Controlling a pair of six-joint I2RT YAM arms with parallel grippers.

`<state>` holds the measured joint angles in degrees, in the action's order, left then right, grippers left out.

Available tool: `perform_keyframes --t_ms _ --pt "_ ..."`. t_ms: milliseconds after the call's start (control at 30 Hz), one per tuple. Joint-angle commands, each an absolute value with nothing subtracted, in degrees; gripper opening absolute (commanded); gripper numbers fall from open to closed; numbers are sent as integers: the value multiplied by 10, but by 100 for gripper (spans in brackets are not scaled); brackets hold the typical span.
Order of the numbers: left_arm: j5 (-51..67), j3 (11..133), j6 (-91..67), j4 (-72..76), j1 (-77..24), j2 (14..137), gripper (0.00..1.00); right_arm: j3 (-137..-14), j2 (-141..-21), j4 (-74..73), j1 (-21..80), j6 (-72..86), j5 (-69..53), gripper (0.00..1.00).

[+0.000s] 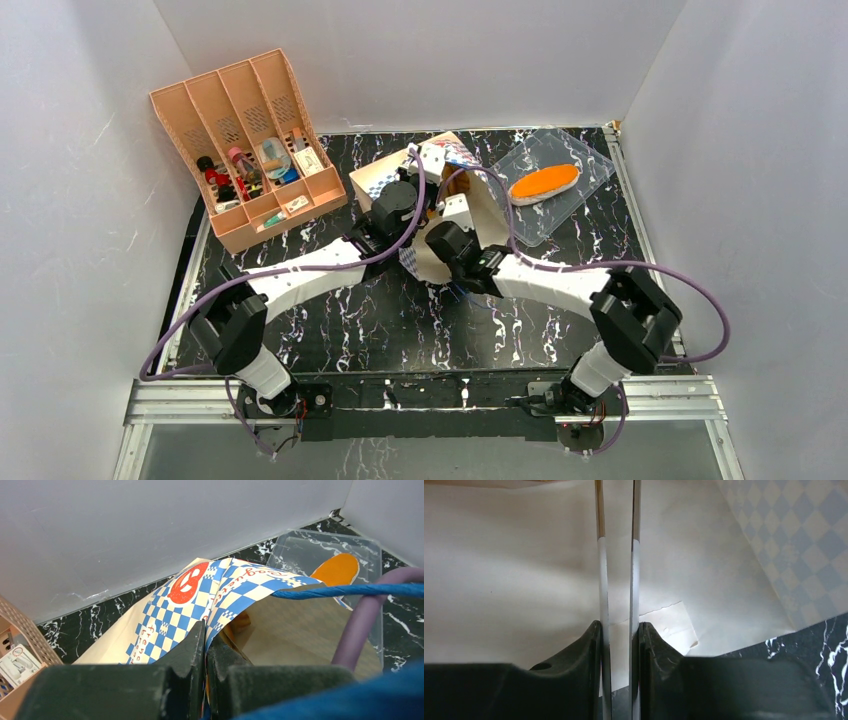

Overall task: Take the fake bread out of the paper bag
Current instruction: Take out the fake bread from the paper bag.

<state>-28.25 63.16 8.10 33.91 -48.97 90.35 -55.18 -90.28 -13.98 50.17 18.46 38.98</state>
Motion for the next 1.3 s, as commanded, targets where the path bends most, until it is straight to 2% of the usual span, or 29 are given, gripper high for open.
perform_keyframes --t_ms 0,500,867,1267 --pt "-297 645 81 333 -499 917 0 -552 -812 -112 502 194 392 0" --pt "-403 755 142 330 -498 1003 0 -566 -692 -246 563 224 353 0" --pt "-423 771 167 323 -455 1002 0 -619 -603 -425 705 350 493 0" --pt "-398 760 137 282 -386 1005 0 -662 -550 -525 744 428 563 0"
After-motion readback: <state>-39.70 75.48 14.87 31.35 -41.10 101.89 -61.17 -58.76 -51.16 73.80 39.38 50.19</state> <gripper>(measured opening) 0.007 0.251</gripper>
